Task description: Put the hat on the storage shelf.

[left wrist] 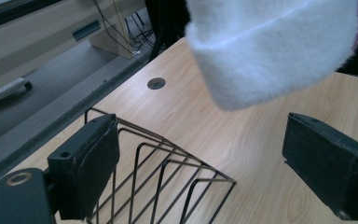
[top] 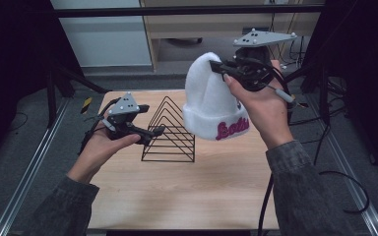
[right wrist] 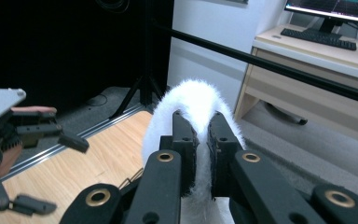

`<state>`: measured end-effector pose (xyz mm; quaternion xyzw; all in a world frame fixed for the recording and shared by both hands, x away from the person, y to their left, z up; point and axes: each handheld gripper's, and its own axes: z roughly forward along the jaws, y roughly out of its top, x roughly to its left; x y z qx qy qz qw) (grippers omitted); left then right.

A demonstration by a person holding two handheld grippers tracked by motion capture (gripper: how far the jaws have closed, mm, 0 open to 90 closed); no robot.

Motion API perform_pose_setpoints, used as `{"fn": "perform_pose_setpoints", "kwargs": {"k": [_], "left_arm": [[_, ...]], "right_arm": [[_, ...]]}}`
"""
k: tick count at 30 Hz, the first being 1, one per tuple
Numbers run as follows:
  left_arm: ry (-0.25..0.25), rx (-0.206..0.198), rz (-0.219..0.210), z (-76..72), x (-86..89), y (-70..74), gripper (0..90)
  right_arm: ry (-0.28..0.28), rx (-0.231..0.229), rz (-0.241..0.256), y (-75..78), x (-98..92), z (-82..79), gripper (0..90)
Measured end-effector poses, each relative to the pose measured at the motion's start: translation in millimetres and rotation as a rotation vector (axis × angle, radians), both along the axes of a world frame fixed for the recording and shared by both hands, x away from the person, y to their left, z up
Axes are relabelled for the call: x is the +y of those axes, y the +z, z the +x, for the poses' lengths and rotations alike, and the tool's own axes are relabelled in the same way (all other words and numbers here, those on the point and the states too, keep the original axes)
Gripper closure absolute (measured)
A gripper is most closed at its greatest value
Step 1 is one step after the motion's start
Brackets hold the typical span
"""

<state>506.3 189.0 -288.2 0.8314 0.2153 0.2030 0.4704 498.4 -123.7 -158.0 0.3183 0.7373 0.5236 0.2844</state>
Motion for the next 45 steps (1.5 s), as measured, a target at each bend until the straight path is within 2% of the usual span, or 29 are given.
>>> {"fn": "perform_pose_setpoints", "kwargs": {"k": [3,5,7,12,14,17,20,21,22,25,26,27,28,29,30,32,36,40,45], "left_arm": [[-0.015,0.003,0.019,5.0,-7.2,-0.7,10.7],[-0.014,-0.009,0.037,9.3,-9.5,-2.2,12.5],[-0.022,0.004,0.038,14.3,-11.6,-5.1,13.9],[-0.041,0.034,0.013,20.5,-15.2,-10.0,15.4],[-0.046,0.057,0.005,23.2,-17.0,-12.6,15.5],[-0.054,0.076,0.023,25.9,-19.9,-16.5,18.6],[-0.064,0.088,0.014,26.3,-20.6,-17.0,20.4],[-0.075,0.095,0.008,26.3,-21.2,-17.5,24.8],[-0.083,0.099,0.008,26.6,-21.4,-18.0,24.8],[-0.128,0.13,0.03,29.3,-21.7,-21.6,32.1],[-0.136,0.142,0.03,30.1,-21.6,-22.5,38.6],[-0.14,0.142,0.034,30.6,-21.5,-22.6,51.9],[-0.14,0.142,0.03,30.7,-21.6,-22.3,51.9],[-0.146,0.144,0.025,30.5,-21.4,-21.1,67.0],[-0.143,0.138,0.024,30.1,-21.7,-19.1,71.0],[-0.13,0.154,0.013,30.9,-22.5,-18.0,75.1],[-0.121,0.162,0.013,31.9,-22.7,-18.2,78.0],[-0.069,0.123,0.042,29.9,-20.2,-15.3,79.1],[-0.04,0.098,0.034,28.3,-14.8,-9.6,79.9]], "right_arm": [[0.012,-0.001,0.001,1.2,7.0,3.6,84.5],[0.019,0.001,0.007,1.9,11.5,5.6,84.5],[0.032,0.003,0.013,2.8,17.6,9.3,84.4],[0.063,0.013,0.016,2.3,30.4,12.8,84.3],[0.067,0.015,0.015,2.1,32.3,12.7,84.3],[0.09,0.009,0.008,1.1,41.7,10.9,84.3],[0.097,0.009,0.007,1.1,43.6,9.9,84.3],[0.108,0.012,0.009,1.3,45.4,9.3,84.3],[0.108,0.012,0.009,1.3,45.4,9.3,84.3],[0.123,0.016,-0.002,1.0,47.1,9.1,84.3],[0.127,0.017,-0.005,0.4,48.1,9.0,84.3],[0.129,0.017,-0.014,-0.9,48.8,9.9,84.3],[0.129,0.017,-0.014,-0.9,48.8,9.9,84.3],[0.127,0.019,-0.013,-2.2,48.6,11.7,84.3],[0.126,0.018,-0.013,-2.5,48.0,12.4,84.3],[0.123,0.02,-0.004,-2.6,45.7,14.5,84.3],[0.114,0.025,-0.003,-3.3,41.0,17.1,84.3],[0.103,0.02,-0.016,-5.9,36.4,19.3,84.2],[0.09,0.03,-0.019,-8.2,32.3,22.6,84.2]]}}
